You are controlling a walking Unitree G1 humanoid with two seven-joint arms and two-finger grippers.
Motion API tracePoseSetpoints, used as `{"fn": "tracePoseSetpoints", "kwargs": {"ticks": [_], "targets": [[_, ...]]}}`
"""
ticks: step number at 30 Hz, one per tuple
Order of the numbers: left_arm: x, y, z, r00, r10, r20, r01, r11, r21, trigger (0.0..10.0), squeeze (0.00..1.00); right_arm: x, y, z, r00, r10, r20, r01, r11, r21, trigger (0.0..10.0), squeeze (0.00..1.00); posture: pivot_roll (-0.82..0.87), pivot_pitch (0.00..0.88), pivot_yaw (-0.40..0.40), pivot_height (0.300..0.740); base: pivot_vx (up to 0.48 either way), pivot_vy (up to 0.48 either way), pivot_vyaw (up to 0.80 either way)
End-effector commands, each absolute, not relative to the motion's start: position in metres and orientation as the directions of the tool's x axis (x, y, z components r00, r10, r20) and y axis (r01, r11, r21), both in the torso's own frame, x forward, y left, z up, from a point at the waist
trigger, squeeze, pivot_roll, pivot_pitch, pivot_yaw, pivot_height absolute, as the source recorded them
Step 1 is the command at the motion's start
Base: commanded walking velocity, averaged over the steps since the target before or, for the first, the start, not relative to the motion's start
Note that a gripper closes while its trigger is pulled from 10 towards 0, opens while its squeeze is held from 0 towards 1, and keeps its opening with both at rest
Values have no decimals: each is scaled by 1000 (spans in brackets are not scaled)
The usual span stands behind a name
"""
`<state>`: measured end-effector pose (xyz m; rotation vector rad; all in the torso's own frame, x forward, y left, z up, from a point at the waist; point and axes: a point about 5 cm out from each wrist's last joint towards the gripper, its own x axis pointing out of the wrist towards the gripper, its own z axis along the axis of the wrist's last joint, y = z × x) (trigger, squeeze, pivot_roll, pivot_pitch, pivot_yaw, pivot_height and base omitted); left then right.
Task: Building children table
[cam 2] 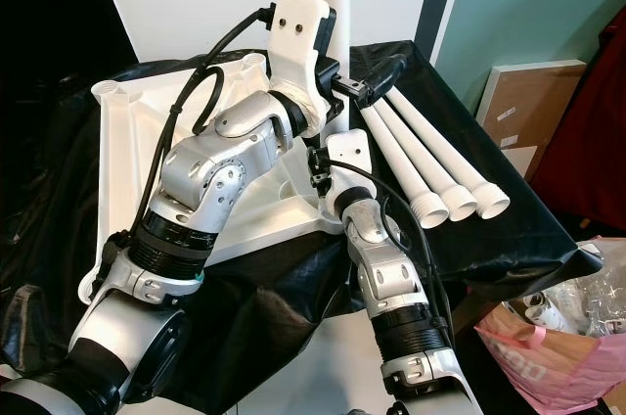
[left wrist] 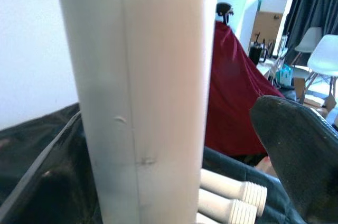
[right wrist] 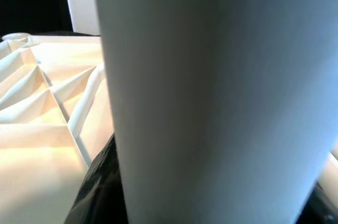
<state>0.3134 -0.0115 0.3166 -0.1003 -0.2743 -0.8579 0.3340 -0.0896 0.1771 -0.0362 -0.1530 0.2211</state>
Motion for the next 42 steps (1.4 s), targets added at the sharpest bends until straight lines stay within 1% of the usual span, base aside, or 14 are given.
{"fn": "tracePoseSetpoints", "kwargs": {"ticks": [1,3,6,13,17,22,23,26,29,32,36,42], "targets": [[311,-7,318,598,-739,309,771,636,30,10000,0,337,-94,176,973,185,137,-184,983,-16,10000,0,-26,24,2,740,0,0,0],[313,2,316,633,-695,340,737,676,10,10000,0,341,-100,172,982,146,122,-151,988,35,10000,0,-22,25,4,740,0,0,0],[314,10,310,657,-673,340,712,702,12,10000,0,343,-103,170,985,123,121,-126,992,19,10000,0,-21,31,10,740,0,0,0],[310,14,296,665,-675,318,707,707,24,10000,0,343,-106,167,985,118,123,-120,993,15,10000,0,-19,38,12,740,0,0,0],[302,21,271,676,-687,266,699,712,64,10000,0,344,-110,164,982,131,139,-137,990,33,10000,0,-18,45,14,740,0,0,0],[301,23,262,680,-691,245,699,712,65,10000,0,345,-111,162,980,135,146,-143,989,41,10000,0,-18,45,14,740,0,0,0],[298,27,253,685,-694,221,700,711,64,10000,0,346,-111,162,977,145,154,-154,987,47,10000,0,-11,49,12,740,0,0,0],[295,31,243,690,-696,197,698,713,73,10000,0,347,-110,161,973,162,161,-173,984,52,10000,0,-10,50,12,740,0,0,0],[288,39,223,695,-708,123,703,706,89,10000,0,351,-104,160,964,204,170,-215,976,45,10000,0,-7,51,12,740,0,0,0],[286,41,217,692,-715,102,710,699,83,10000,0,351,-102,159,961,218,169,-230,972,50,10000,0,-2,52,9,740,0,0,0],[280,48,204,671,-741,43,736,671,87,10000,0,351,-94,156,946,277,171,-288,956,47,10000,0,6,54,-1,740,0,0,0],[276,50,198,654,-756,13,751,651,106,10000,0,351,-92,152,941,297,163,-308,951,42,10000,0,9,55,-8,740,0,0,0]]}}
